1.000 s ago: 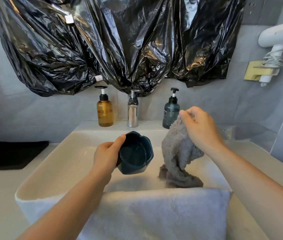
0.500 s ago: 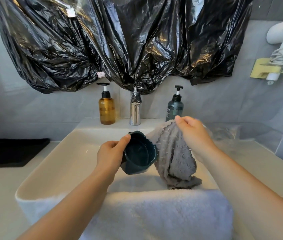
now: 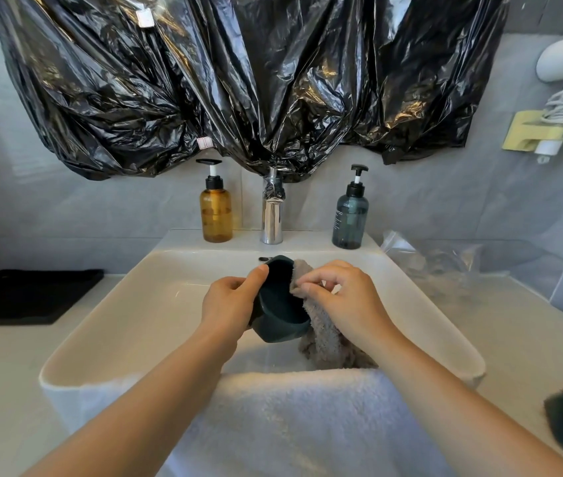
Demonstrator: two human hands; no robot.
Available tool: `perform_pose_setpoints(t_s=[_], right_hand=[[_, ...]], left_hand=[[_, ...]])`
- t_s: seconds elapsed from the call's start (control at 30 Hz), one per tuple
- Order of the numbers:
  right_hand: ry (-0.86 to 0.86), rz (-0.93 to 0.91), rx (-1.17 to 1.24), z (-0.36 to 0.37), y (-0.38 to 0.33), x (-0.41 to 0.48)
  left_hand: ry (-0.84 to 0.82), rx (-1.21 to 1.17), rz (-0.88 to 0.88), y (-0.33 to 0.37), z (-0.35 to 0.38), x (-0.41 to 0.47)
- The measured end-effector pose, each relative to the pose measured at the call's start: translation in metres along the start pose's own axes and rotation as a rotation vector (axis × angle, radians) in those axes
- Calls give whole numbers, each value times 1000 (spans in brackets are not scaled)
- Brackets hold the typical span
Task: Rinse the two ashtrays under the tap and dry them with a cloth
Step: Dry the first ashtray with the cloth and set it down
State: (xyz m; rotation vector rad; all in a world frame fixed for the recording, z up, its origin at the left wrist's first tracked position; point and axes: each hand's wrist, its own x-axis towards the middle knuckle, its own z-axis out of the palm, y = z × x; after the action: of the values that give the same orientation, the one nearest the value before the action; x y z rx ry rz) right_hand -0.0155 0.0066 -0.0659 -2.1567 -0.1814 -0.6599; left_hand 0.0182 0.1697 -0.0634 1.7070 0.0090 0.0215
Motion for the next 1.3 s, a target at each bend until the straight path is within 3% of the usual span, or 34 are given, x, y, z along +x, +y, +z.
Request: perform_pose_setpoints(t_s=[0.1,0.2,0.37,0.47,0.63,0.77,0.9,0.93,1.07,1.17,1.3], right_hand=[[58,84,-44,1,2,1],[48,251,68,-4,4,-4],[-68,492,101,-13,11,-7],[-154,472,171,-12,10,-8],[-23,342,222,-11,13,-7],[72,117,236,-11,5,-7],[-223,35,-158,-5,4,-11],[-217,20,-213,-3,5,-11],[116,121,3,-9,5,-10],[-94,379,49,-9,6,-12],[-207,361,-7,1,4,-11]], left_hand=[[10,7,8,1,0,-2],[27,44,26,1,-1,-3],[57,87,46,1,-1,-3],[60,111,53,0,-1,-2],[4,160,78,-3,2,-3],[-12,181,82,-2,3,-4],[-20,180,88,-1,2,-6],[-14,181,94,-1,2,-6],[0,154,107,-3,1,-5],[-11,149,148,-2,3,-7],[12,122,193,-1,3,-8]])
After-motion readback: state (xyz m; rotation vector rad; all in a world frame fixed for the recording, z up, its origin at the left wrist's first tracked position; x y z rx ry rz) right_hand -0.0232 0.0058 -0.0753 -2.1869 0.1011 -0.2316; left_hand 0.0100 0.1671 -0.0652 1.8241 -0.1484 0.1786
